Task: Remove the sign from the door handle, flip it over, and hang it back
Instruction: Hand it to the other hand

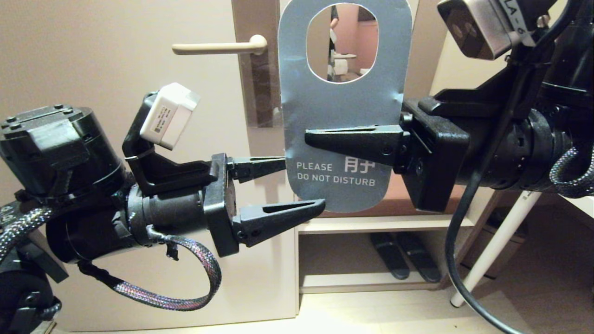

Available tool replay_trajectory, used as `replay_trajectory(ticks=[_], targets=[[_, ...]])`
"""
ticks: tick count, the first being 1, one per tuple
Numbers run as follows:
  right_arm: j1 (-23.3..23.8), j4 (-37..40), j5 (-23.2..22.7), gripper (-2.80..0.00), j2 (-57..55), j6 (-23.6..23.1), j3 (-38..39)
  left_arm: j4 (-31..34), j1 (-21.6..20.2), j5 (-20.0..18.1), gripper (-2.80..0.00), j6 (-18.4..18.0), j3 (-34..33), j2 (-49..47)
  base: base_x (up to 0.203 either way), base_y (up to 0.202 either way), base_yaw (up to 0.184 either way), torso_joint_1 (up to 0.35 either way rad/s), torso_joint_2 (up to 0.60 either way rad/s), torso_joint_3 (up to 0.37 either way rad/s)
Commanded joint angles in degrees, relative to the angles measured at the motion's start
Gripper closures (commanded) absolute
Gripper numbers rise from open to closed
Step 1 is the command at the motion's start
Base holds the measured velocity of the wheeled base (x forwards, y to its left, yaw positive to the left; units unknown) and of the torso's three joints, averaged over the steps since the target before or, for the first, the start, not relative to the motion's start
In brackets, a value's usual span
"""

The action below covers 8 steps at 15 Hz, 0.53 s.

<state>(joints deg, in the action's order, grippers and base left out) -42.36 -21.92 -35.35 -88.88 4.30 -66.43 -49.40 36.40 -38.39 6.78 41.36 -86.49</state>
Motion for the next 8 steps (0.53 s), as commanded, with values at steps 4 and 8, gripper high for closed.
replay_trajectory(ticks=[4, 8], targets=[[-0.1, -0.7, -6.1, 0.00, -0.2, 4.0, -0.1, -0.3, 0.4, -0.3, -2.80, 0.2, -0.1, 0.1, 0.000, 0.000, 0.000, 0.000, 0.00, 0.000], [-1.5, -0.7, -7.1, 0.00, -0.4, 4.1, 0.1, -0.4, 2.3, -0.3, -2.80, 1.9, 0.2, 0.2, 0.000, 0.000, 0.000, 0.000, 0.00, 0.000]])
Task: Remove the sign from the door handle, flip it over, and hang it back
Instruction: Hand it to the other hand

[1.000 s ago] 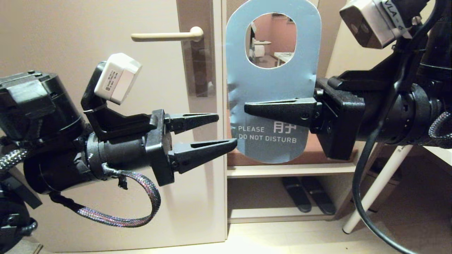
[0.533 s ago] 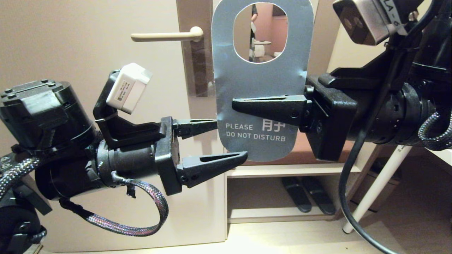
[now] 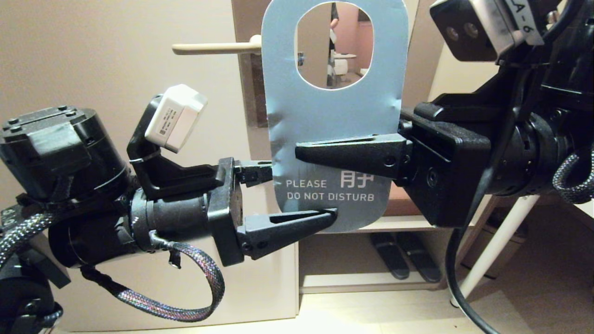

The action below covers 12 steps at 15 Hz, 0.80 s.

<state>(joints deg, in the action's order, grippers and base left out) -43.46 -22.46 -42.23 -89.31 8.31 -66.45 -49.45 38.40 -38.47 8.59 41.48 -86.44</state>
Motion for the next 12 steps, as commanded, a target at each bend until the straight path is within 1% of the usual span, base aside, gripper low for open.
replay_trajectory(ticks=[1, 3, 5, 9, 12], targets=[[-0.8, -0.1, -0.2, 0.00, 0.0, 0.1, 0.2, -0.3, 0.9, -0.2, -2.80, 0.1, 0.1, 0.3, 0.000, 0.000, 0.000, 0.000, 0.00, 0.000], [-0.9, -0.4, -0.2, 0.00, -0.2, 0.1, 0.2, -0.3, 2.0, -0.2, -2.80, 0.3, 0.0, 0.6, 0.000, 0.000, 0.000, 0.000, 0.00, 0.000], [-0.9, -2.7, -0.1, 0.00, -0.8, 0.1, 0.6, -0.3, 2.2, -0.2, -2.80, 0.3, -0.1, 0.7, 0.000, 0.000, 0.000, 0.000, 0.00, 0.000], [-0.9, -2.9, -0.2, 0.00, -0.9, -0.1, 1.3, -0.2, 2.3, -0.2, -2.80, 0.3, -0.5, 1.2, 0.000, 0.000, 0.000, 0.000, 0.00, 0.000], [-1.4, -3.2, -0.2, 0.00, -1.2, -0.1, 1.2, -0.2, 3.7, -0.2, -2.80, 0.3, -0.8, 1.5, 0.000, 0.000, 0.000, 0.000, 0.00, 0.000]])
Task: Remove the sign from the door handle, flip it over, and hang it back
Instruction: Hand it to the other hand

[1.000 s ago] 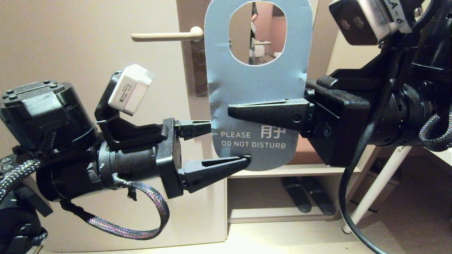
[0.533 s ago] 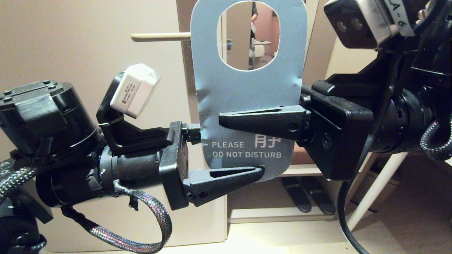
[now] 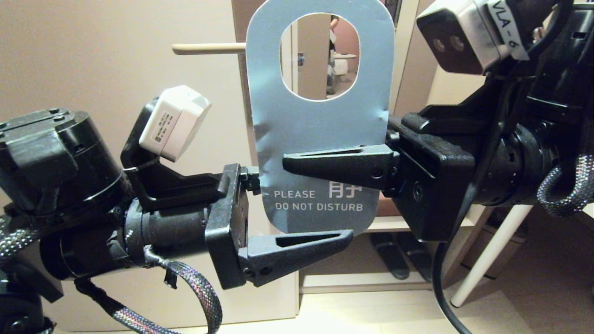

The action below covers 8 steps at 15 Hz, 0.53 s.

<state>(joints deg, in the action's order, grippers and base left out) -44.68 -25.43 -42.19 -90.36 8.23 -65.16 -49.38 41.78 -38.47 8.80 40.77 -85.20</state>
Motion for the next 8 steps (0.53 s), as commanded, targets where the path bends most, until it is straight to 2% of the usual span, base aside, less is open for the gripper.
replay_trajectory(ticks=[1, 8], targets=[[-0.2, -0.4, -0.3, 0.00, -0.4, 0.0, -0.1, -0.3, 0.8, -0.2, -2.80, 0.1, -0.1, 0.2, 0.000, 0.000, 0.000, 0.000, 0.00, 0.000], [-0.6, -0.4, -0.3, 0.00, -0.6, 0.0, 0.0, -0.3, 1.3, -0.2, -2.80, 0.2, -0.3, 0.2, 0.000, 0.000, 0.000, 0.000, 0.00, 0.000]])
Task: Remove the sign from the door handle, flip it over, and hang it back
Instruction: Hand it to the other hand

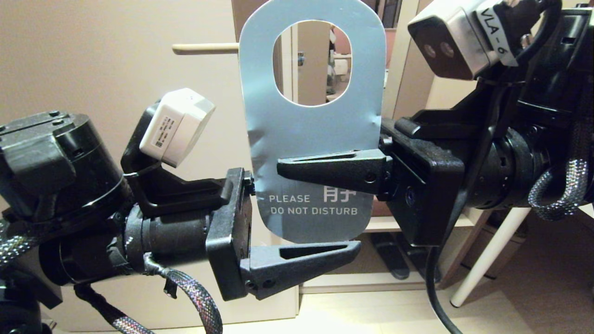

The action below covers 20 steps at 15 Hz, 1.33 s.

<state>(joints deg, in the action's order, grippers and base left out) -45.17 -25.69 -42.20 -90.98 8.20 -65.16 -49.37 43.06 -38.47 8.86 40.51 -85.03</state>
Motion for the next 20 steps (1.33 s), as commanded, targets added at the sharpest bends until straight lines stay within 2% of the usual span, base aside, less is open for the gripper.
replay_trajectory(ticks=[1, 11, 15, 20], targets=[[-0.1, -0.2, -0.2, 0.00, 0.0, 0.1, 0.1, -0.3, 0.0, -0.2, -2.80, 0.0, -0.1, 0.0, 0.000, 0.000, 0.000, 0.000, 0.00, 0.000], [-0.9, -0.2, -0.2, 0.00, 0.0, -0.4, 1.0, -0.3, 0.1, -0.2, -2.80, 0.0, -0.3, 1.0, 0.000, 0.000, 0.000, 0.000, 0.00, 0.000], [-0.9, -0.2, -0.2, 0.00, -0.1, -0.3, 0.7, -0.3, 1.7, -0.1, -2.80, 0.1, -0.3, 0.9, 0.000, 0.000, 0.000, 0.000, 0.00, 0.000], [-1.2, -0.3, -0.2, 0.00, -0.3, -0.4, 0.7, -0.3, 1.8, -0.1, -2.80, 0.0, -0.3, 0.9, 0.000, 0.000, 0.000, 0.000, 0.00, 0.000]])
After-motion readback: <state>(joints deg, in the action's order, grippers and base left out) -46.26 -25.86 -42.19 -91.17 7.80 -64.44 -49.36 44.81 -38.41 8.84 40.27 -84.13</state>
